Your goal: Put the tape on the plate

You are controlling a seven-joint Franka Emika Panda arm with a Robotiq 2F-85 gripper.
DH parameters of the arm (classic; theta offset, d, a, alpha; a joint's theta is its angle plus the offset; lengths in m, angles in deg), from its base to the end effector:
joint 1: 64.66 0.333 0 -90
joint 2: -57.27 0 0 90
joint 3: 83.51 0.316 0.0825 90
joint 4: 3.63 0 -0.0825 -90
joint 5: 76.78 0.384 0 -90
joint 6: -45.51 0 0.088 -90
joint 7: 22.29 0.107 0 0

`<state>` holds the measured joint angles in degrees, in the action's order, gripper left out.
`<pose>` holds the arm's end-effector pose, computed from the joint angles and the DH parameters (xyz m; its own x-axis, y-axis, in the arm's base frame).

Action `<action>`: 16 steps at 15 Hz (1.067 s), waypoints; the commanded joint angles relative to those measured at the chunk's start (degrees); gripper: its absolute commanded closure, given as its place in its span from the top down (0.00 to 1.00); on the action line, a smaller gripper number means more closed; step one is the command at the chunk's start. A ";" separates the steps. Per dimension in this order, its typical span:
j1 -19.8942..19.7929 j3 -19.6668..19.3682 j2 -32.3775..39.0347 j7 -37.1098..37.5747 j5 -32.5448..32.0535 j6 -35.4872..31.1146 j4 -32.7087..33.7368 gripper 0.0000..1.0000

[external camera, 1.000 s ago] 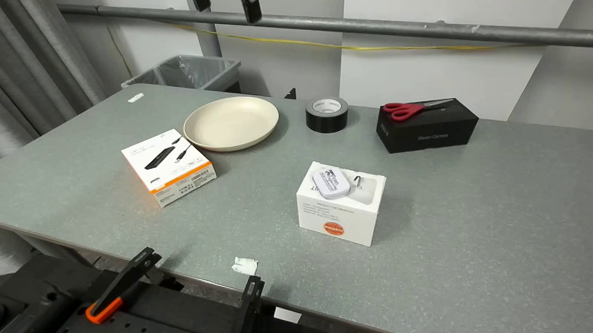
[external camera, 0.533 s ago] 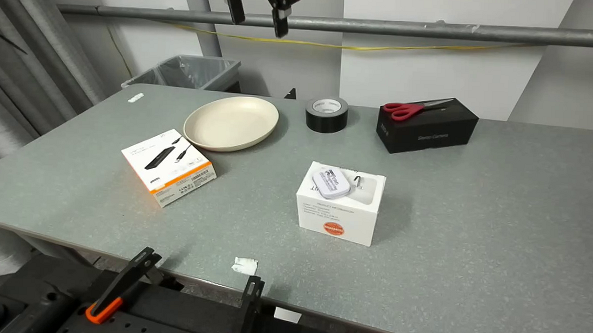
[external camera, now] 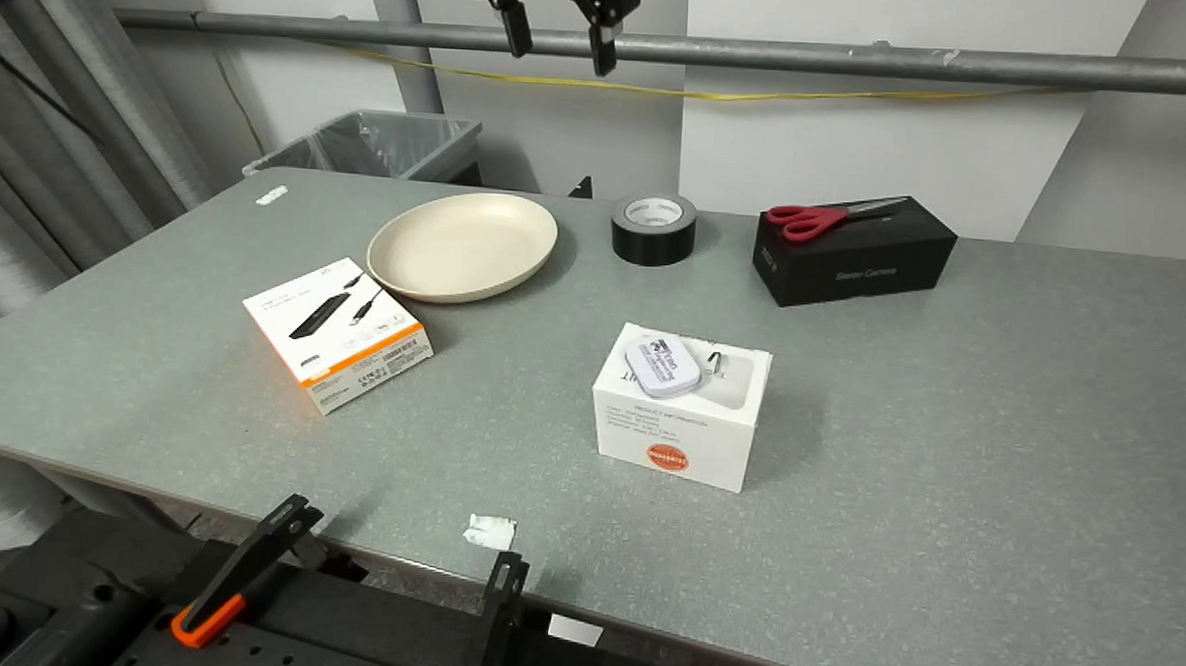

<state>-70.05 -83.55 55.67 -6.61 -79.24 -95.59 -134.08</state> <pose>0.5308 -0.0504 0.3887 0.9209 -0.3265 0.2128 -0.3289 -0.9440 -0.0250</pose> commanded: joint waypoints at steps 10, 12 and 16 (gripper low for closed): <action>3.57 -5.26 30.60 2.21 -0.77 -1.30 25.37 1.00; 3.61 -5.33 31.60 2.25 -0.77 -0.73 26.75 1.00; 3.78 -4.93 34.60 2.72 -0.01 0.61 30.17 1.00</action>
<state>-67.50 -87.71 87.35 -3.82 -80.80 -96.02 -106.90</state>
